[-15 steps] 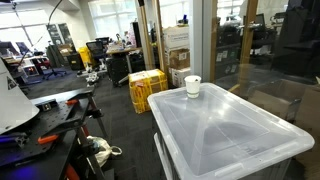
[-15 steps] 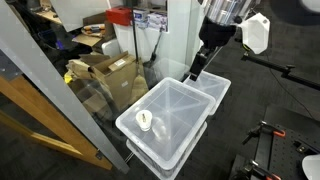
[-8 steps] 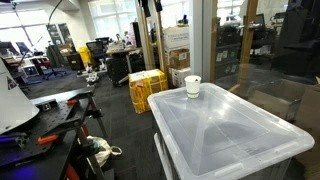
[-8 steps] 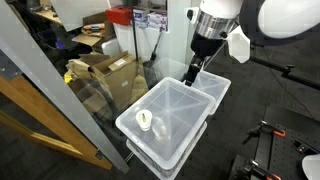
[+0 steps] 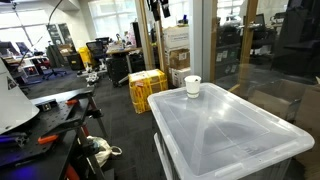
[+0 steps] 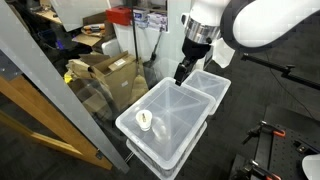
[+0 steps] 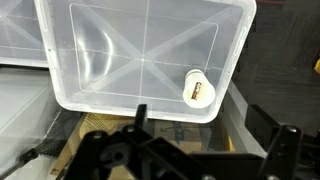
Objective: Take the marker out of the cup and put it on the storage box
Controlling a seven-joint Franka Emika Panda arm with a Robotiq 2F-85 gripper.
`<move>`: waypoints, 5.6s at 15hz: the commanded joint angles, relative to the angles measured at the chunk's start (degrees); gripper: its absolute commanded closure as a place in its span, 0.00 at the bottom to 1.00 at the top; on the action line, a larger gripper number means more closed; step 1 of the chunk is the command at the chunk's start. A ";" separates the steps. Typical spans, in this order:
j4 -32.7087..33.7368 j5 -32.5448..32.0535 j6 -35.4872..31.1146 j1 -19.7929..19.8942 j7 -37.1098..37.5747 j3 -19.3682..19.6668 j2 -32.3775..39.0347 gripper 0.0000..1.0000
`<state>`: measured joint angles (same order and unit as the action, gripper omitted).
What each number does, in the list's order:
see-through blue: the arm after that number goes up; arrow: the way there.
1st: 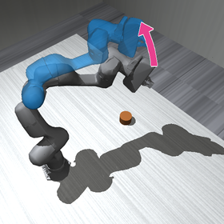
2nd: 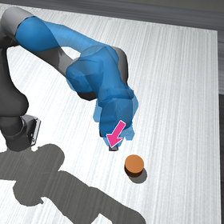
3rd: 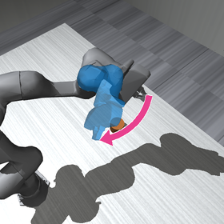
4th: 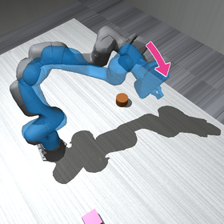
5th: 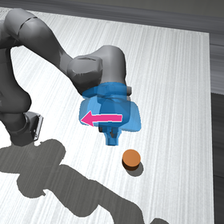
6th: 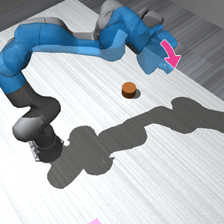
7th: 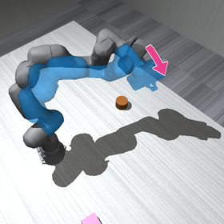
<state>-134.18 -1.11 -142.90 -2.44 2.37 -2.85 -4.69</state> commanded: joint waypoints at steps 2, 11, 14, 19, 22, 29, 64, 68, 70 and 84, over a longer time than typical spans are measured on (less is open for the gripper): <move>1.87 0.33 -5.28 0.28 11.06 -0.22 3.78 0.00; 3.52 -10.06 -13.64 -0.35 40.59 1.28 8.34 0.00; 5.10 -20.13 -12.92 -0.65 51.34 3.14 9.39 0.00; 9.59 -42.76 -8.84 -1.09 71.66 6.23 11.62 0.00; 12.86 -54.93 -4.29 -2.23 83.95 6.92 13.50 0.00; 12.30 -55.73 -4.32 -1.31 83.10 5.20 14.09 0.00; 28.91 -76.31 3.36 -10.22 121.40 -2.98 39.45 0.00; 28.81 -77.52 0.02 -10.03 117.17 -2.80 40.56 0.00; 29.00 -78.88 -1.22 -10.23 116.98 -2.57 41.37 0.00; 34.02 -79.68 -8.56 -8.52 115.74 -2.26 49.51 0.14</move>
<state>-102.44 -80.17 -147.83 -12.14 120.36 -5.33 43.00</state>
